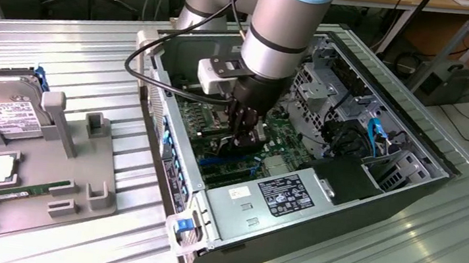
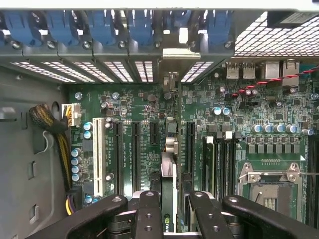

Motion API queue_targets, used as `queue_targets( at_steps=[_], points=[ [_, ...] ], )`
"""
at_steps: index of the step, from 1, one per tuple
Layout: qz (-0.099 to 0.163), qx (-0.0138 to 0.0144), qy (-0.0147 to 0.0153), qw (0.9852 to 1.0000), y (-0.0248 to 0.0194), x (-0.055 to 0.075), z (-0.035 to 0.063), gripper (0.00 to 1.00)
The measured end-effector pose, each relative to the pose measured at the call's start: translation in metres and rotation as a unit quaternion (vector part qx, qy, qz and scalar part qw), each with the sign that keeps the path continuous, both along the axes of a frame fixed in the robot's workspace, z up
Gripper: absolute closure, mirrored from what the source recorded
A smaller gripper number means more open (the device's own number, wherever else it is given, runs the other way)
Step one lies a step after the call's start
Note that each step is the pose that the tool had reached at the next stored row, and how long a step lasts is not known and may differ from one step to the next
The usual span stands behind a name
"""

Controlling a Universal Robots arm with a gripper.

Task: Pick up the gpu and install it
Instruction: 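Insert the gpu into the slot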

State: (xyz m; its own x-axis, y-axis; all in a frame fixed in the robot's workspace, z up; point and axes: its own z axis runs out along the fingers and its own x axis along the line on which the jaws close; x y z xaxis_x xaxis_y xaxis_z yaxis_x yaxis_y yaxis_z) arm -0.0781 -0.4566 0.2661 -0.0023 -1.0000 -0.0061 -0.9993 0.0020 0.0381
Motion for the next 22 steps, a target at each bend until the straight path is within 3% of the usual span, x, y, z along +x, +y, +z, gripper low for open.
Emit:
queue_targets(
  at_steps=[22],
  points=[
    [0.0,0.0001,0.0,1.0,0.0002,-0.003,-0.0111,0.74]
  ],
)
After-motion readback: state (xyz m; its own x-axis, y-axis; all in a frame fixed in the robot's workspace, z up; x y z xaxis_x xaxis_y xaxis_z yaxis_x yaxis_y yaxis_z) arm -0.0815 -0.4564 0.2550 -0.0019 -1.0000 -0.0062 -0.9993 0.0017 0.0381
